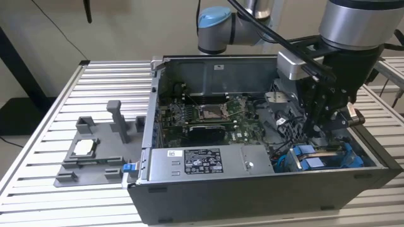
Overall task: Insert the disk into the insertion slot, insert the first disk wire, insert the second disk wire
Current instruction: 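Insert the second disk wire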
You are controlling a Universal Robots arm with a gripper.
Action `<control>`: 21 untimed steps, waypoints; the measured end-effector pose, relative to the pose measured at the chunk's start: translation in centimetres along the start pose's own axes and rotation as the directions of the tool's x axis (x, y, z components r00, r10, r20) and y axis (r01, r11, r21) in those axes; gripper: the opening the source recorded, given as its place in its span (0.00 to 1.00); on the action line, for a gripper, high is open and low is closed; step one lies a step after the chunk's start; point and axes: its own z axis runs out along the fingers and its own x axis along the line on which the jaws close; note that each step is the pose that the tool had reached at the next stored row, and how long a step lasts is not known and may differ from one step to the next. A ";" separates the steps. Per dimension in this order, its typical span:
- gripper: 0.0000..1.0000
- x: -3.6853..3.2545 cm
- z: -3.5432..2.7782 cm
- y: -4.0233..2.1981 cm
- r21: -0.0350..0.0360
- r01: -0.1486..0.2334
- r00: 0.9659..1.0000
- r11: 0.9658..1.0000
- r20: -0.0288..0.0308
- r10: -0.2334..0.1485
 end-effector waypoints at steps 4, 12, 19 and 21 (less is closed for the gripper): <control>0.16 0.59 0.16 -0.48 -0.017 -0.001 1.000 1.000 0.015 0.001; 0.16 1.52 0.44 -1.65 -0.055 -0.002 0.999 0.999 0.048 0.004; 0.16 1.67 0.48 -1.92 -0.062 -0.002 0.999 0.998 0.053 0.005; 0.16 1.67 0.47 -1.92 -0.062 -0.001 0.999 0.998 0.053 0.005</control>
